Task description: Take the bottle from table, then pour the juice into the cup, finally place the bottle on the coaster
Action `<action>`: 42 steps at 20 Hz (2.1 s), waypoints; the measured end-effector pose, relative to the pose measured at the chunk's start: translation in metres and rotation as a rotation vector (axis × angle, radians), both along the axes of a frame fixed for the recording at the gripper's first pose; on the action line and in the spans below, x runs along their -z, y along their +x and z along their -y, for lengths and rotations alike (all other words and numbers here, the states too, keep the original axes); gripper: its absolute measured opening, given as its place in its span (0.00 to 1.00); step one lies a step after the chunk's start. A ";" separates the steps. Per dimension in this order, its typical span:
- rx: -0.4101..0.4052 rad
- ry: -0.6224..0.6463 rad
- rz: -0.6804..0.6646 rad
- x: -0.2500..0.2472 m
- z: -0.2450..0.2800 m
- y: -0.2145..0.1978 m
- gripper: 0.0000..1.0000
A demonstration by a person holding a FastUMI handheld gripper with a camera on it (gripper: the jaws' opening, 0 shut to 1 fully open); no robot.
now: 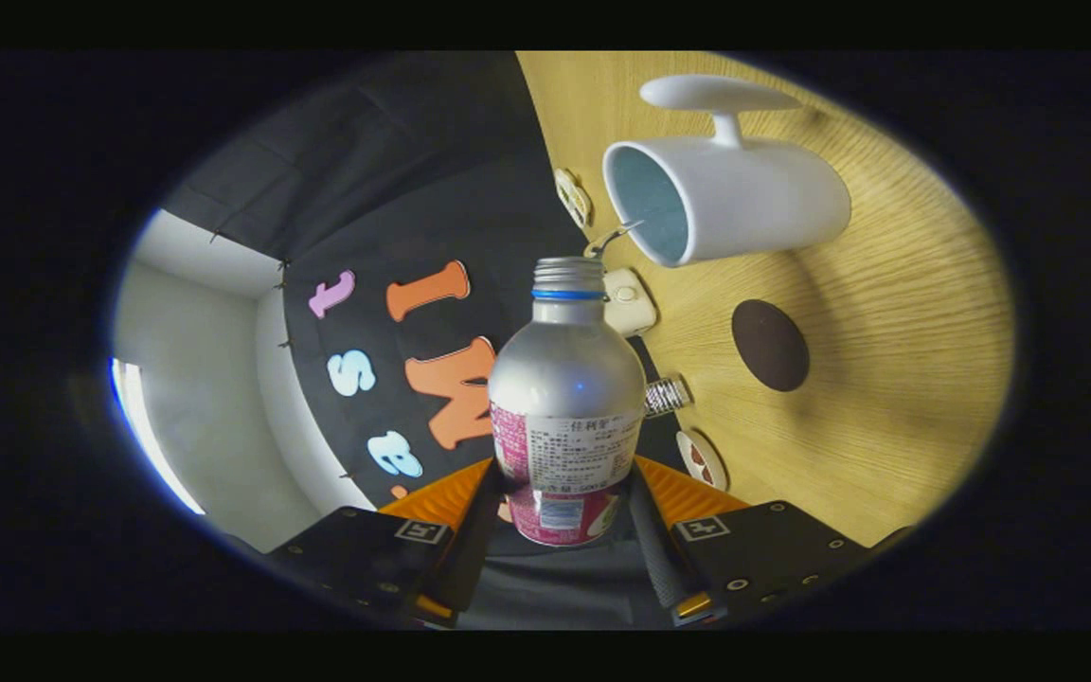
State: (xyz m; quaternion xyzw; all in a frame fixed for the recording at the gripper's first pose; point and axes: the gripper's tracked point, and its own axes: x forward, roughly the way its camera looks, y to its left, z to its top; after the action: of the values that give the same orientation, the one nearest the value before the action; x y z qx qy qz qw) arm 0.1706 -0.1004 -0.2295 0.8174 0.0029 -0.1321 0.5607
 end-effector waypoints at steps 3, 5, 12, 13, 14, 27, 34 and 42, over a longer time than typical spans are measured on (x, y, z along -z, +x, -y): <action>0.009 0.007 0.008 0.000 0.003 -0.002 0.72; 0.014 0.009 0.010 0.000 0.003 -0.003 0.72; 0.040 0.026 0.017 0.000 0.011 -0.004 0.72; 0.044 0.029 0.017 -0.001 0.011 -0.001 0.72; 0.046 0.031 0.018 -0.002 0.012 0.001 0.72; 0.063 0.071 0.026 -0.009 0.015 0.012 0.72; 0.075 0.115 0.050 -0.015 0.014 0.013 0.72; 0.090 0.147 0.077 -0.023 0.020 0.013 0.72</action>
State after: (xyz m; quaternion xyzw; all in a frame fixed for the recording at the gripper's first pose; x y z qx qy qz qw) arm 0.1831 -0.1199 -0.2069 0.8602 -0.0456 -0.1250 0.4924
